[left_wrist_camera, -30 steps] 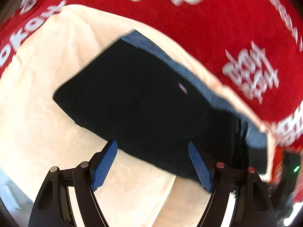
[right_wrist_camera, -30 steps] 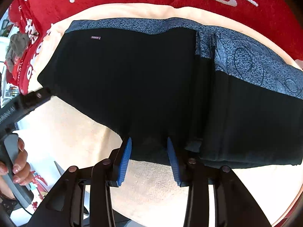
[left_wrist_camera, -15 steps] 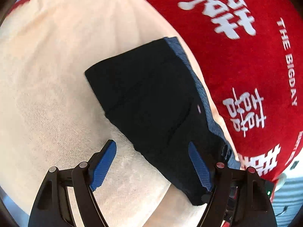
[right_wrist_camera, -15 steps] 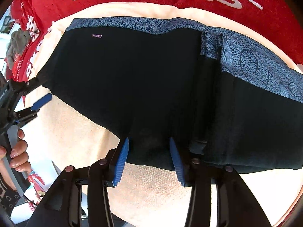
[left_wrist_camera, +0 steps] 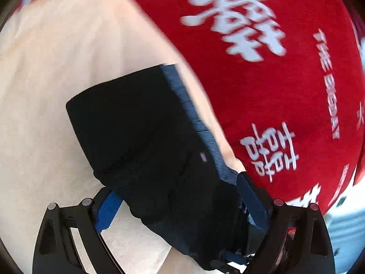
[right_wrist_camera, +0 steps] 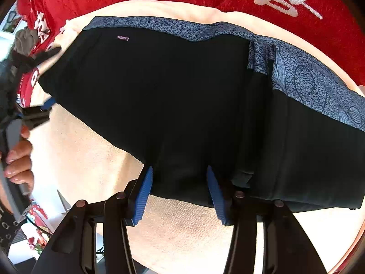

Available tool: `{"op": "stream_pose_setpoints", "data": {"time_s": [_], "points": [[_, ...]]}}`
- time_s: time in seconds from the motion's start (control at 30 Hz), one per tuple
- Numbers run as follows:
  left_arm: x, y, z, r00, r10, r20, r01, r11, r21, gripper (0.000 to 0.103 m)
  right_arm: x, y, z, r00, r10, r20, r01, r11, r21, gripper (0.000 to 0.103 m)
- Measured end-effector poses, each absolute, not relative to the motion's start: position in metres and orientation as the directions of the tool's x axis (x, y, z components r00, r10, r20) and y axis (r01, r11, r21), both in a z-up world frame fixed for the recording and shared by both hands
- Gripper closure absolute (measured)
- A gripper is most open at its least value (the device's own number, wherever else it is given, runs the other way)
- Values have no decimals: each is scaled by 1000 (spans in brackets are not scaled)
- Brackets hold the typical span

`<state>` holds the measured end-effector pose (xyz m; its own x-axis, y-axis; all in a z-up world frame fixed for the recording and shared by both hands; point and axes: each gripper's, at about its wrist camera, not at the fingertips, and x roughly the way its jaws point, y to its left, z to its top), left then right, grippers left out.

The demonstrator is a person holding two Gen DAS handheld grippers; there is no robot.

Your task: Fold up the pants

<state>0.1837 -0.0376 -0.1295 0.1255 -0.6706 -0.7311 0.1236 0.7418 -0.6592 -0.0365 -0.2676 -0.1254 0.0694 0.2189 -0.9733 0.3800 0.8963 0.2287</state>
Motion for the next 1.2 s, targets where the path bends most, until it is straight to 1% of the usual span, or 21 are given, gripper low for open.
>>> {"op": "stream_pose_setpoints", "data": {"time_s": [0.07,0.13,0.2,0.23,0.27,0.3,0.33,0.37,0.43,0.5,0.57,0.7,0.83,0.93,1.1,1.13,1.17,1.2], "points": [[189,-45,-134,123,-647,-752,137,762,-633,9,-37,-266,-126,69,218,-974,381,896,228,50],[197,-46,-153,101,-605,-790,79,796,-600,9,-36,-265,-125,64,218,-974,380,897,225,50],[202,-46,-160,94,-580,-809,39,814,-579,12,-34,-264,-123,58,219,-974,378,898,225,49],[202,-47,-157,106,-562,-820,50,827,-560,20,-31,-265,-120,56,227,-972,375,897,232,49],[201,-51,-152,115,-527,-842,80,850,-521,37,-29,-267,-116,63,242,-968,374,894,248,49],[199,-58,-148,131,-467,-875,119,883,-454,47,-26,-269,-111,74,258,-963,372,889,267,49],[197,-64,-146,147,-406,-902,155,910,-384,64,-20,-272,-101,92,267,-959,374,884,281,49],[195,-69,-143,158,-371,-915,189,921,-340,65,-15,-276,-93,109,271,-956,377,879,292,49],[187,-78,-134,201,-337,-920,262,923,-282,67,3,-288,-71,156,295,-943,384,861,333,47],[172,-95,-120,278,-291,-916,382,908,-172,67,25,-297,-55,183,332,-925,385,842,379,29],[152,-111,-109,355,-264,-897,500,864,-56,67,55,-303,-42,190,390,-901,368,822,434,24],[127,-133,-100,431,-252,-866,617,783,79,67,125,-286,-25,147,510,-847,267,804,531,22],[120,-145,-96,471,-230,-852,653,740,161,67,195,-250,-38,-21,560,-828,184,816,548,21],[118,-149,-94,483,-225,-847,658,731,181,67,224,-215,-53,-138,558,-819,129,830,543,21],[110,-154,-90,511,-221,-830,666,713,220,67,243,-179,-90,-311,461,-831,77,884,462,21],[109,-151,-88,512,-222,-830,666,712,221,67,246,-182,-98,-324,445,-835,79,892,445,22],[109,-150,-87,511,-221,-831,666,713,220,67,242,-185,-101,-323,431,-842,76,899,431,42],[110,-151,-88,498,-213,-840,666,714,214,67,239,-191,-102,-310,429,-848,76,901,428,69]]}}
